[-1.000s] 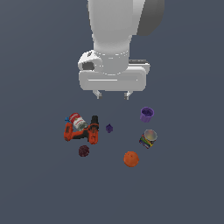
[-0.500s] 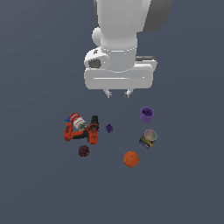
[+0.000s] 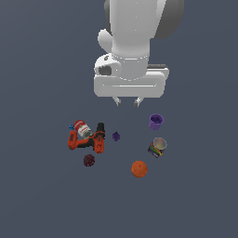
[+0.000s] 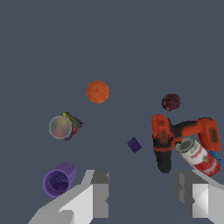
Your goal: Pick up a designated object from a clutter of objects.
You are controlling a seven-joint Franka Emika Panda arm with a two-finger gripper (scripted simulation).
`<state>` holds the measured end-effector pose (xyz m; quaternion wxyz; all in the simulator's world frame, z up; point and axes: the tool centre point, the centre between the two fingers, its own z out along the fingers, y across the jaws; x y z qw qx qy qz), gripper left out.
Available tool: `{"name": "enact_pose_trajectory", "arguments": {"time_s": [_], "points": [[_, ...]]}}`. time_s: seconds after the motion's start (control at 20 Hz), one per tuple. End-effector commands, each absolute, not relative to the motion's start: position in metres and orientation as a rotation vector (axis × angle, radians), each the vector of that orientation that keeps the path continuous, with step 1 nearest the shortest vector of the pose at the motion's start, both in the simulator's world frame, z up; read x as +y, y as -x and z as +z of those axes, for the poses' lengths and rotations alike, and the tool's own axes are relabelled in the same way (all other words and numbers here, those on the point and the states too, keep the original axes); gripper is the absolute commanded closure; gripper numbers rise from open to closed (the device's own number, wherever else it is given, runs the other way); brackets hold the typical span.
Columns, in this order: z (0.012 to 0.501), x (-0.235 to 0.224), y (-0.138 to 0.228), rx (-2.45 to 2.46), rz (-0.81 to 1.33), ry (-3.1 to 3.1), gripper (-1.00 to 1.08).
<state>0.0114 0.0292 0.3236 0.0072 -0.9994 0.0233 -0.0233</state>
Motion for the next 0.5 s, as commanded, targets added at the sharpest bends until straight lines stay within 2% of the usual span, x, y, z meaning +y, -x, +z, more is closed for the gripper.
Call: {"name": "enact_pose_trajectory", "arguments": {"time_s": [0.0, 0.45], "points": [[0.318, 0.034, -0.011, 0.093, -0.07, 3.136, -0.2], [0.287, 0.061, -0.007, 0.211, -0.07, 3.19, -0.2]]}}
